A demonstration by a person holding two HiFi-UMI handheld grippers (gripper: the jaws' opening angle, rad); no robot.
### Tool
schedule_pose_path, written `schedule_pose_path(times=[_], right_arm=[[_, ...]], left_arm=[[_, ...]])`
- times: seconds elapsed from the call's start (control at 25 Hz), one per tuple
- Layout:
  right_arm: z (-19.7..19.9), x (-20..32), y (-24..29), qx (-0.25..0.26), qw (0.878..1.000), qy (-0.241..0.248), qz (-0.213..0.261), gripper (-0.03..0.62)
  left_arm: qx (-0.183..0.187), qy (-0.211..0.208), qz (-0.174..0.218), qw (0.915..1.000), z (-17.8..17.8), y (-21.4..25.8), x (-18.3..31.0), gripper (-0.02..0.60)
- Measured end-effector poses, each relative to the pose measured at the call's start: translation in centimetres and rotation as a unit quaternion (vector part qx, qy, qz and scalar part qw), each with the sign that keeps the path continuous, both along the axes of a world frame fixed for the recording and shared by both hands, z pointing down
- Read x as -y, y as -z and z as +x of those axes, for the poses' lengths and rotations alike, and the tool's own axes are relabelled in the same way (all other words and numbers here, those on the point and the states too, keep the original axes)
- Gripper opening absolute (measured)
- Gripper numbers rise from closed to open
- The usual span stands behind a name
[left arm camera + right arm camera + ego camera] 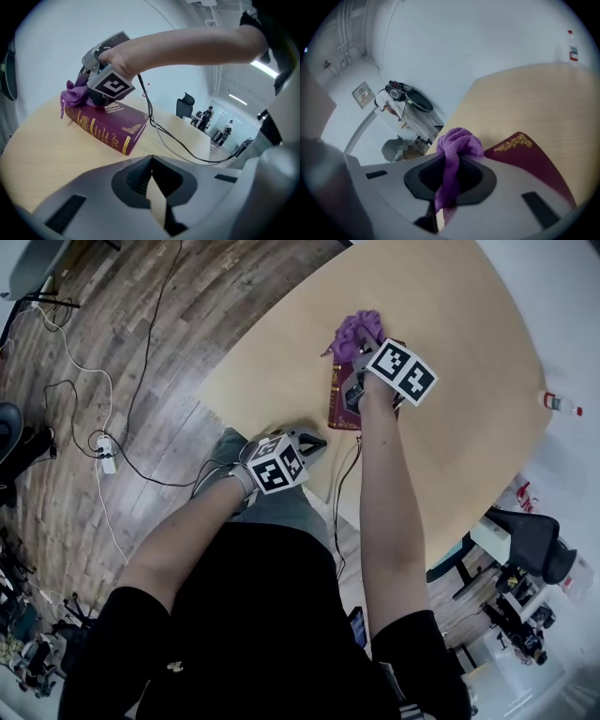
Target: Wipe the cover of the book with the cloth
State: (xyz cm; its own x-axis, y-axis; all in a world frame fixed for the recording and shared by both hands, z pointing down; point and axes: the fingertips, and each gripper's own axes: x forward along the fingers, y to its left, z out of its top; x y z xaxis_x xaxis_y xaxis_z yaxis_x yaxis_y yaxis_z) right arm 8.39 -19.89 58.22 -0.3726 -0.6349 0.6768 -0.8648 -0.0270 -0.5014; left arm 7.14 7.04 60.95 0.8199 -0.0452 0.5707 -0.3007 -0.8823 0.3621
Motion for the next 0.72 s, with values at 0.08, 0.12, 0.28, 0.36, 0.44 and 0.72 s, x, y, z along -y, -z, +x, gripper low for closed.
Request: schedule_pose_path(times=[0.08, 0.12, 0.28, 0.36, 0.44, 0.72], right_arm=[[0.9, 0.3, -0.1, 0.015, 0.999, -0.046, 0.0, 0.063], [1.2, 0.3, 0.0, 0.022, 0.998, -0.062, 0.003, 0.064], [3.2, -0.3, 1.2, 0.066, 0.986, -0.146, 0.042, 0.064], [4.4, -1.3, 2.2, 0.083, 0.978, -0.18, 0.073, 0.064], [5.0, -2.7, 3.8, 0.097, 0.969, -0.196, 0.115, 0.064], [7.3, -9.0, 10.9, 0.117, 0.945, -0.222, 0.21, 0.064]], left_arm=[[-0.003, -0.012, 0.004, 0.9999, -0.4, -0.1, -0.5, 0.018], [-0.006, -0.016, 0.004, 0.9998, -0.6, -0.2, -0.7, 0.018], [-0.026, -0.019, -0.014, 0.9994, -1.0, 0.3, -0.9, 0.019], [-0.04, -0.025, -0.022, 0.9987, -1.1, 0.6, -1.0, 0.019], [-0.043, -0.031, -0.028, 0.9982, -1.4, 0.6, -1.1, 0.02], [-0.093, 0.037, -0.078, 0.9919, -4.6, 3.9, 2.2, 0.02]])
